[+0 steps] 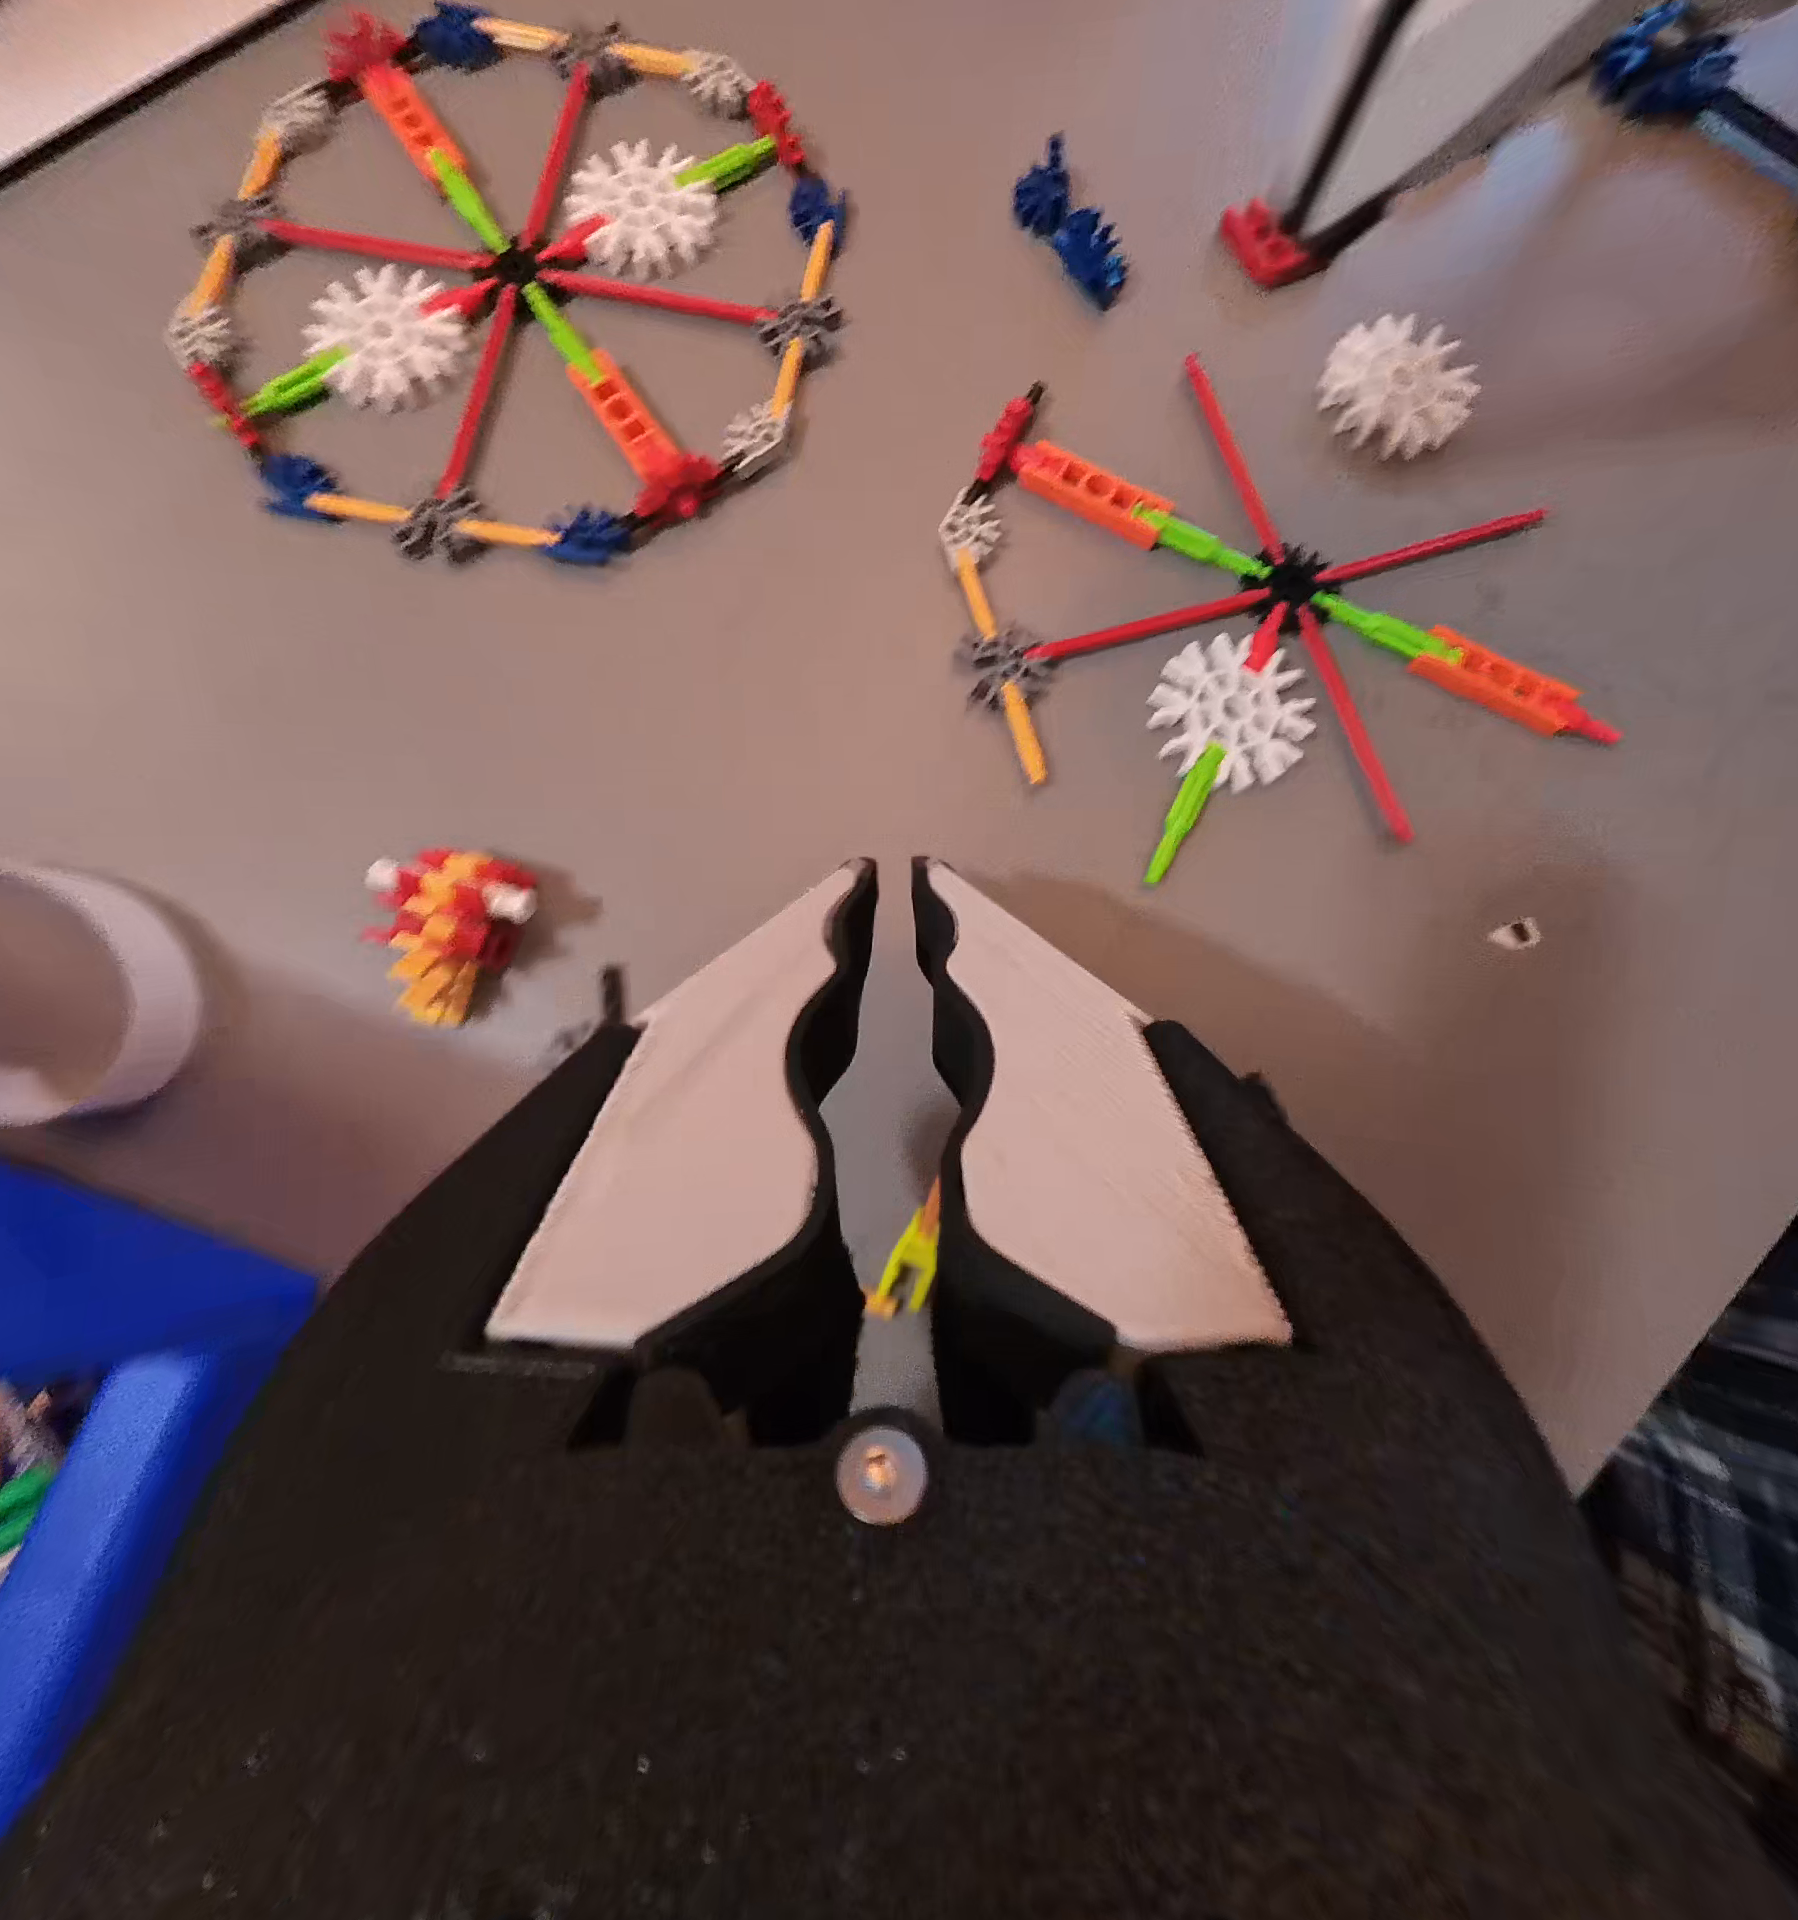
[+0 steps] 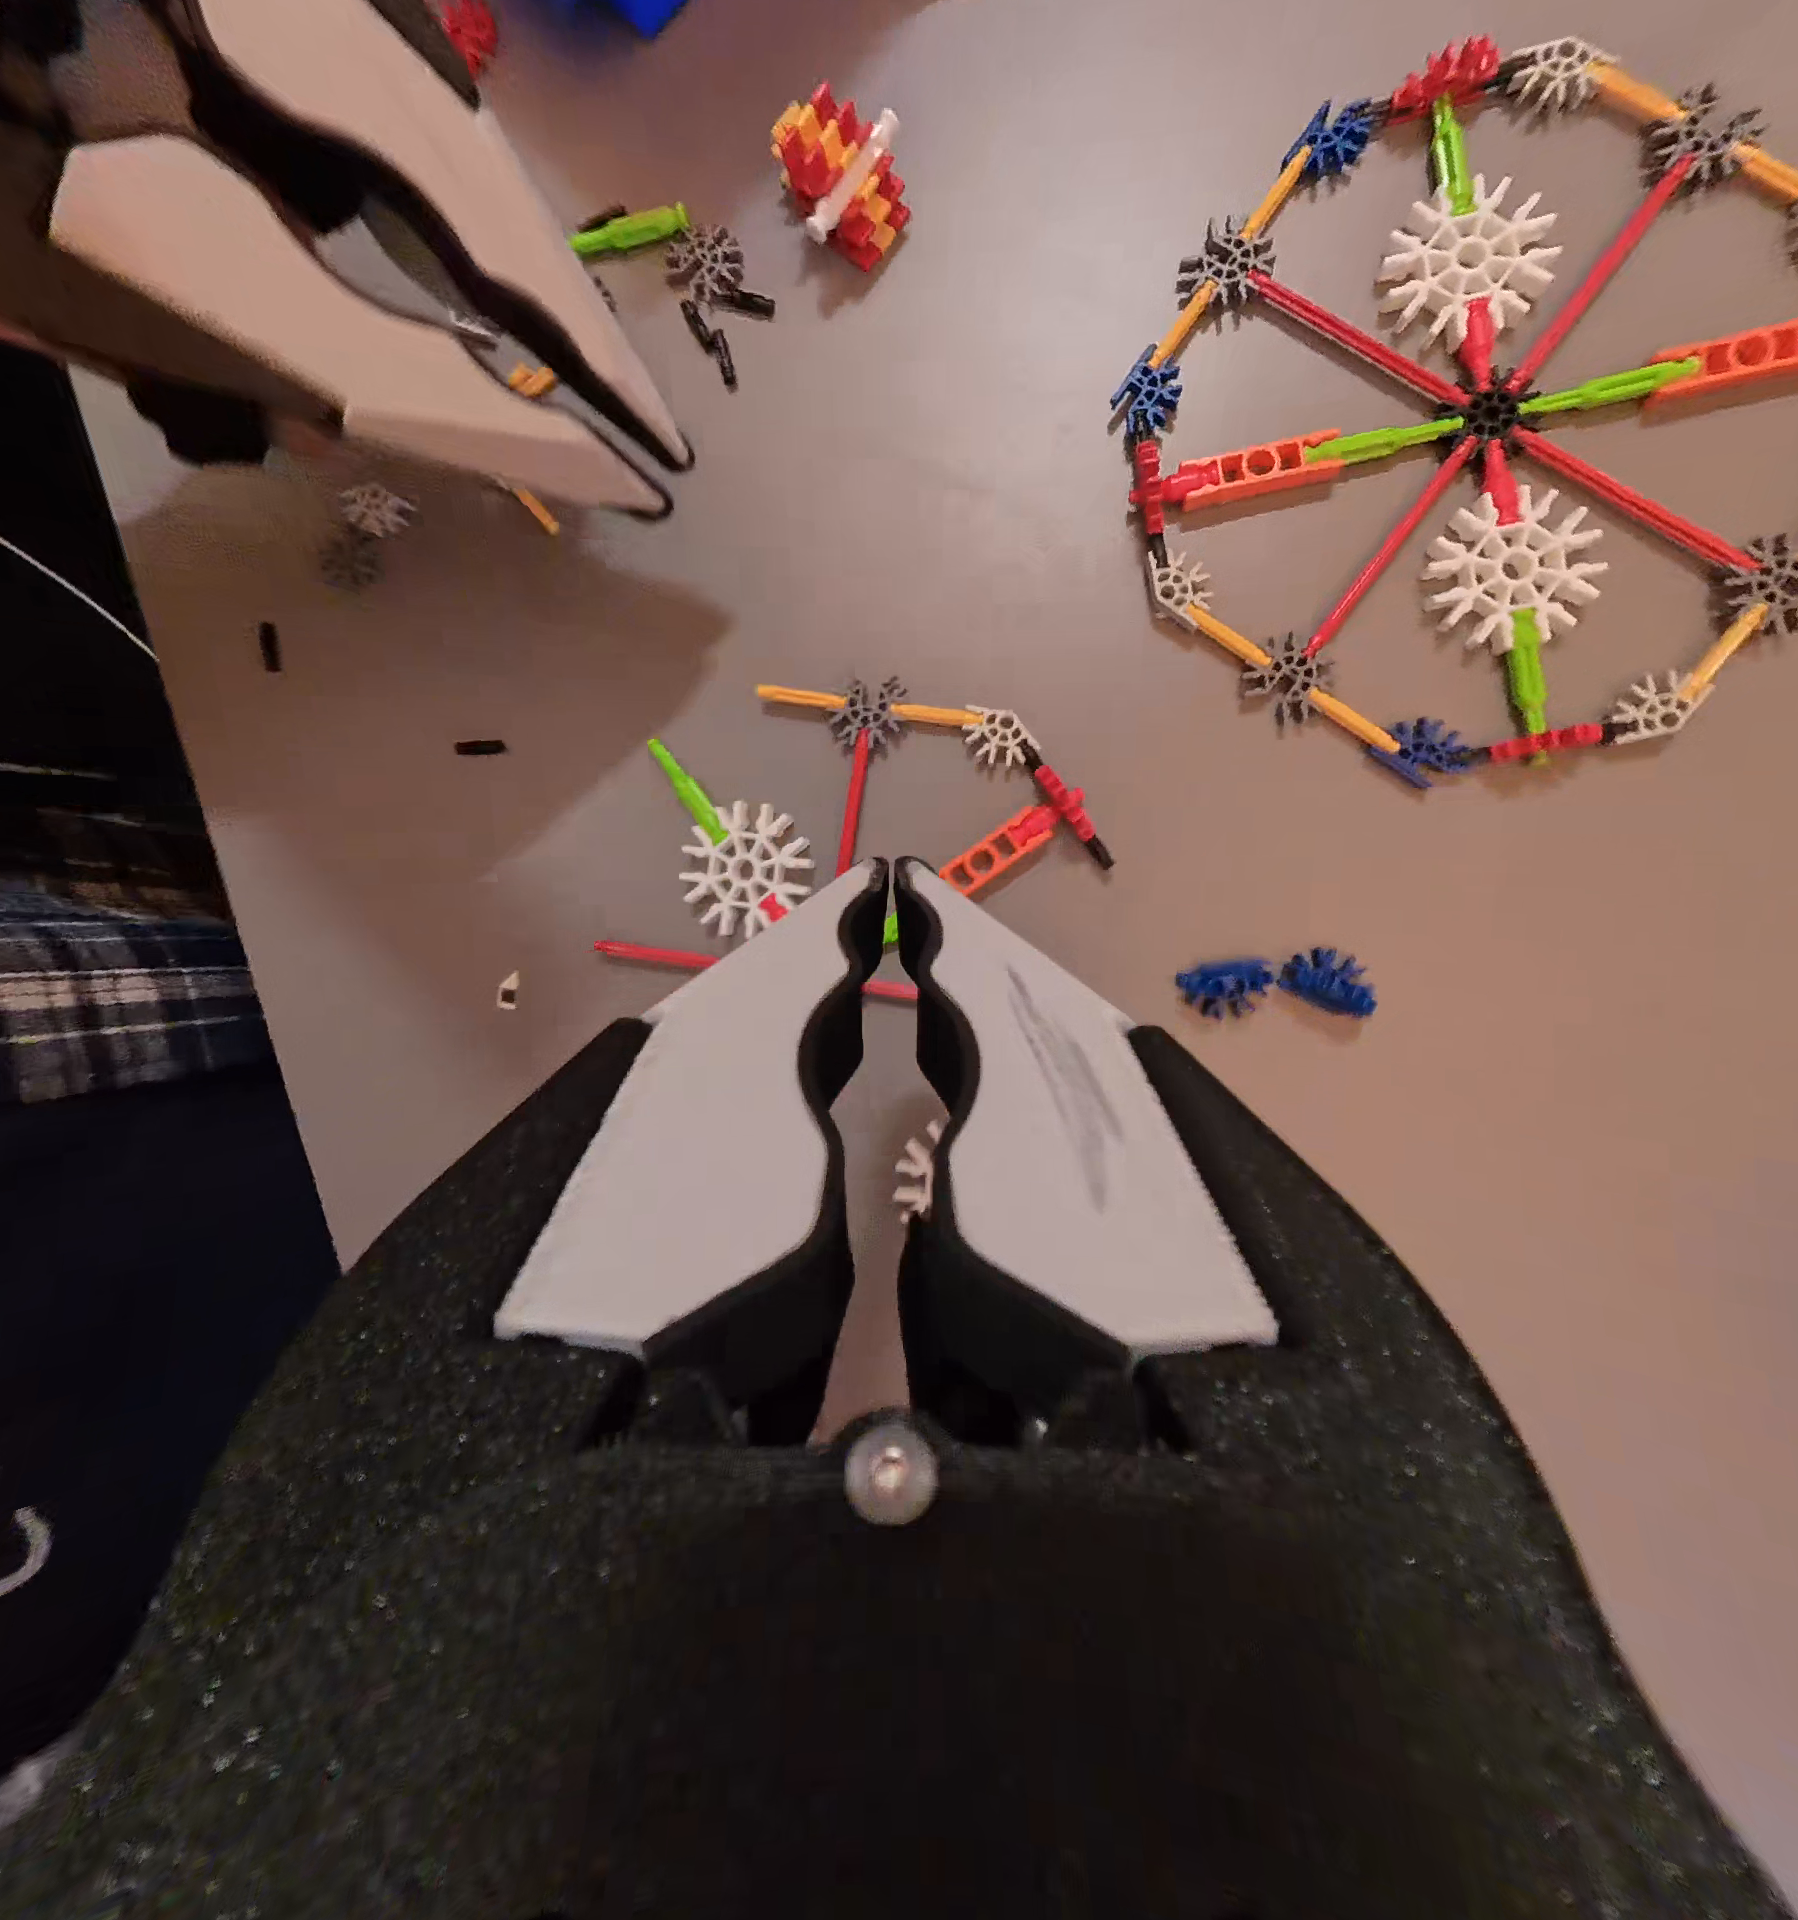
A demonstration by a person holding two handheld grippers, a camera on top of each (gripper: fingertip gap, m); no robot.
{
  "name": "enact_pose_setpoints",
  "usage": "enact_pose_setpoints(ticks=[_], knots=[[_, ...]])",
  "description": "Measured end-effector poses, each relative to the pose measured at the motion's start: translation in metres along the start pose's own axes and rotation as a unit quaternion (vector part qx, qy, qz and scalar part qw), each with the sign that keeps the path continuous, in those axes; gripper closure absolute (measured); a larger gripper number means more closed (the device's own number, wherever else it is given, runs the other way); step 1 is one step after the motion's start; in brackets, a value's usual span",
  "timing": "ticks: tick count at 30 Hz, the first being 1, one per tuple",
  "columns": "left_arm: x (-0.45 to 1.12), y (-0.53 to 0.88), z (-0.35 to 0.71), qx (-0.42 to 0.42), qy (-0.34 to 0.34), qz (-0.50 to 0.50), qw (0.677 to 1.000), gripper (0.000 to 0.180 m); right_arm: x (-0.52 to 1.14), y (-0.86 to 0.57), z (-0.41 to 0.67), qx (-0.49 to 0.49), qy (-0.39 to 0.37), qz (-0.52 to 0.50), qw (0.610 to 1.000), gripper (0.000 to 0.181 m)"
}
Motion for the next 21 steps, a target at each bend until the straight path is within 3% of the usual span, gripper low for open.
enact_pose_setpoints(ticks=[21], knots=[[-0.054, 0.025, -0.049, -0.05, 0.038, 0.067, 0.996, 0.167, -0.005, 0.049, -0.082, 0.017, -0.174, -0.084, 0.981, 0.177]])
Point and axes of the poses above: each gripper's, where its closed fingertips meet, x out along the fingers, z out of its top, y = z × x across the jaws, the point moved 4 cm from there along -x, back along the fingers, and after that the axes turned 13 degrees about -y, right-handed, at the moved point
